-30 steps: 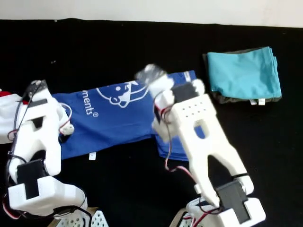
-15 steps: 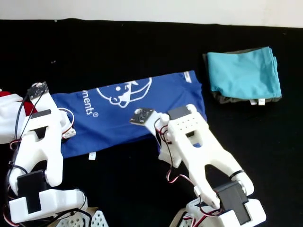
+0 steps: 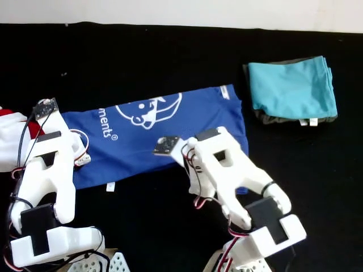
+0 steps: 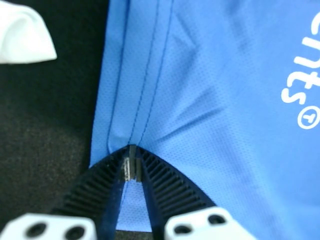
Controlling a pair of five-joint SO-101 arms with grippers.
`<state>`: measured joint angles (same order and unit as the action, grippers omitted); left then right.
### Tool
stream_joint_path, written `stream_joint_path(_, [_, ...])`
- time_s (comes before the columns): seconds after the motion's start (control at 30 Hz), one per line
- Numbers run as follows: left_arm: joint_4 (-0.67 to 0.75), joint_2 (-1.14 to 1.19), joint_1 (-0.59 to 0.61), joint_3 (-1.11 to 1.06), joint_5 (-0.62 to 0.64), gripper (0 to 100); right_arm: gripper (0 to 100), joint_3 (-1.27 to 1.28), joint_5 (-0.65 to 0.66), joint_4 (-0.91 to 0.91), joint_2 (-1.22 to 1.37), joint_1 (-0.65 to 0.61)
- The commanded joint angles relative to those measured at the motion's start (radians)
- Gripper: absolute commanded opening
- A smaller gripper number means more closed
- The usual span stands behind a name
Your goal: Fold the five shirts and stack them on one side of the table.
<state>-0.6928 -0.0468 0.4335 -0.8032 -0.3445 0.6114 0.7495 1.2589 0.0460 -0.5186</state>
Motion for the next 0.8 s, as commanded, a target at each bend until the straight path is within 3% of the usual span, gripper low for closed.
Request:
stream_joint_path(0.0, [0.029, 0.001, -0.01, -0.004, 0.003, 1, 31.0, -0.002, 0.014, -0.018, 0.061, 0.015])
stream_joint_path(0.17, [0.029, 0.001, -0.008, -0.004, 0.003, 1, 27.4, -0.004, 0.017, -0.054, 0.093, 0.019])
stream_joint_path(0.33, [0.029, 0.001, -0.008, -0.004, 0.003, 1, 0.8, -0.004, 0.014, -0.15, 0.139, 0.03])
stream_joint_path(0.53, [0.029, 0.001, -0.008, -0.004, 0.003, 1, 0.6, -0.045, 0.012, -0.14, 0.119, 0.085])
stream_joint_path(0.77, [0.029, 0.001, -0.008, -0.004, 0.003, 1, 0.6, -0.295, 0.018, 0.051, -0.041, 0.236])
